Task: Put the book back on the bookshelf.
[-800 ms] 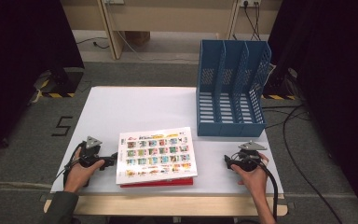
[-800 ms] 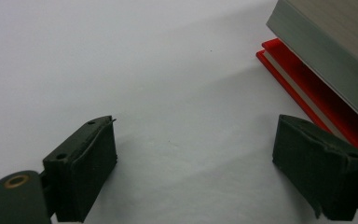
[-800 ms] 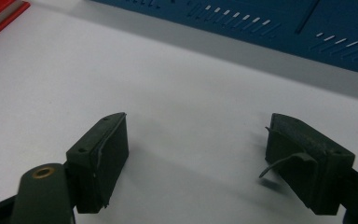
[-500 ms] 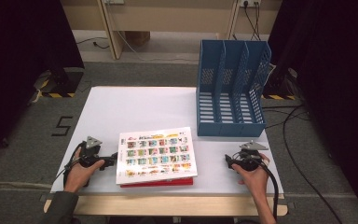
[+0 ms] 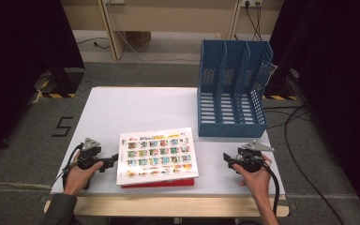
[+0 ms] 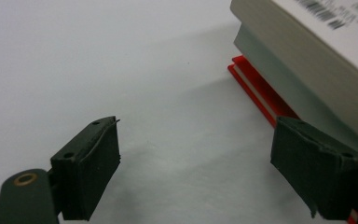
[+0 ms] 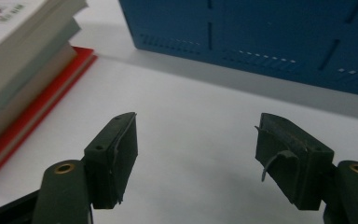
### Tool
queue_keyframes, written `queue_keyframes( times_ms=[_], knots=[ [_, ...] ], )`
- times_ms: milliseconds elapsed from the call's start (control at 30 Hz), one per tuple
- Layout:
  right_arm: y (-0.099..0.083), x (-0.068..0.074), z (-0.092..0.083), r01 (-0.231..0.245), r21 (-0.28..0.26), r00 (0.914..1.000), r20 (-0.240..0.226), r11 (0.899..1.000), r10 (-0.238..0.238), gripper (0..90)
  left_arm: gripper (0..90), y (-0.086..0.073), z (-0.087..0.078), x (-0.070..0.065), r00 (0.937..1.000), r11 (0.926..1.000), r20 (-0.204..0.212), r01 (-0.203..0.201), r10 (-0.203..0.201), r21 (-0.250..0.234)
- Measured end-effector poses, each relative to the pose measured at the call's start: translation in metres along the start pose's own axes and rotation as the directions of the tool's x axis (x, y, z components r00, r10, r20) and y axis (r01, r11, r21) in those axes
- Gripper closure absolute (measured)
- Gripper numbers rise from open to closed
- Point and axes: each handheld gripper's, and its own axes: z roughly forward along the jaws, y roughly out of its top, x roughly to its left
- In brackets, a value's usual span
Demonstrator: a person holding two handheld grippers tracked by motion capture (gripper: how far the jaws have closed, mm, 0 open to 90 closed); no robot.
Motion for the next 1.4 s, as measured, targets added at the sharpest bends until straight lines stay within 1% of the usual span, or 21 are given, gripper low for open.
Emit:
queue_keyframes(
  times_ms=[67,133,233,300,400,500,600,733,767,800,867,967,1000,1033,1133,1233,1267,1300,1333,1367,1400],
  knots=[
    [0.003,0.006,-0.002,0.004,-0.013,0.9996,-0.03,1.0,-0.004,30.8,15.1,0.0,-0.006,0.0,0.9996,0.9993,0.01,0.028,-0.027,-0.025],
    [0.006,0.01,-0.004,0.008,-0.019,0.9991,-0.043,1.0,-0.008,30.8,15.2,0.0,-0.009,0.0,0.9991,0.9985,0.019,0.039,-0.038,-0.039],
    [0.011,0.022,-0.007,0.024,-0.027,0.9966,-0.078,0.999,-0.026,30.8,15.2,0.0,-0.013,-0.001,0.9985,0.9979,0.037,0.043,-0.042,-0.047],
    [0.012,0.024,-0.006,0.026,-0.027,0.9963,-0.082,0.999,-0.029,30.8,15.3,0.001,-0.014,-0.002,0.998,0.9978,0.047,0.044,-0.042,-0.049],
    [0.014,0.034,-0.005,0.033,-0.029,0.9918,-0.122,0.999,-0.036,30.7,15.2,0.002,-0.014,-0.005,0.9967,0.9985,0.079,0.025,-0.021,-0.049],
    [0.017,0.041,-0.004,0.018,-0.037,0.9858,-0.166,0.999,-0.024,30.7,16.2,0.002,-0.015,-0.007,0.9974,0.9986,0.072,0.014,-0.01,-0.052],
    [0.02,0.05,-0.003,0.038,-0.039,0.9811,-0.188,0.999,-0.045,30.6,18.8,0.004,-0.017,-0.009,0.9976,0.9989,0.07,0.005,-0.002,-0.046],
    [0.023,0.06,-0.002,0.047,-0.038,0.9747,-0.217,0.998,-0.054,29.9,32.1,0.007,-0.021,-0.015,0.9967,0.9986,0.076,-0.022,0.026,-0.048],
    [0.025,0.064,0.0,0.048,-0.034,0.9697,-0.238,0.998,-0.054,29.5,34.4,0.008,-0.021,-0.016,0.9967,0.998,0.075,-0.027,0.031,-0.057],
    [0.025,0.064,0.0,0.048,-0.034,0.9697,-0.238,0.998,-0.054,29.5,34.4,0.009,-0.022,-0.017,0.9968,0.9977,0.074,-0.026,0.031,-0.063],
    [0.025,0.069,0.003,0.04,-0.027,0.9635,-0.264,0.999,-0.046,29.0,34.9,0.011,-0.021,-0.019,0.9954,0.9973,0.095,-0.005,0.012,-0.074],
    [0.025,0.075,0.011,0.03,-0.005,0.9522,-0.304,1.0,-0.03,28.5,38.1,0.013,-0.018,-0.024,0.9937,0.9978,0.104,-0.035,0.041,-0.055],
    [0.025,0.075,0.011,0.03,-0.005,0.9522,-0.304,1.0,-0.03,28.5,38.1,0.013,-0.016,-0.026,0.9932,0.9977,0.108,-0.039,0.045,-0.055],
    [0.025,0.077,0.013,0.022,0.004,0.9444,-0.328,1.0,-0.02,28.4,37.8,0.015,-0.015,-0.029,0.9922,0.9972,0.11,-0.052,0.058,-0.053],
    [0.025,0.078,0.015,0.022,0.017,0.942,-0.335,1.0,-0.015,26.7,37.6,0.017,-0.013,-0.036,0.9903,0.9954,0.109,-0.081,0.086,-0.051],
    [0.024,0.076,0.018,0.018,0.04,0.9425,-0.334,0.999,-0.003,25.6,32.3,0.017,-0.011,-0.035,0.9915,0.9964,0.106,-0.071,0.076,-0.045],
    [0.023,0.075,0.02,0.016,0.049,0.9387,-0.345,0.999,0.002,25.5,29.6,0.017,-0.01,-0.035,0.9918,0.9968,0.106,-0.067,0.071,-0.044],
    [0.022,0.073,0.025,-0.003,0.066,0.934,-0.356,0.998,0.027,23.2,28.4,0.017,-0.01,-0.035,0.992,0.9973,0.109,-0.059,0.064,-0.043],
    [0.022,0.073,0.025,-0.003,0.066,0.934,-0.356,0.998,0.027,23.2,28.4,0.017,-0.01,-0.035,0.992,0.9974,0.11,-0.058,0.062,-0.041],
    [0.022,0.071,0.03,-0.035,0.09,0.916,-0.395,0.995,0.068,23.1,28.7,0.017,-0.009,-0.035,0.9918,0.9974,0.112,-0.058,0.062,-0.042],
    [0.022,0.071,0.03,-0.035,0.09,0.916,-0.395,0.995,0.068,23.1,28.7,0.017,-0.009,-0.036,0.9914,0.9973,0.114,-0.06,0.065,-0.042]
  ],
)
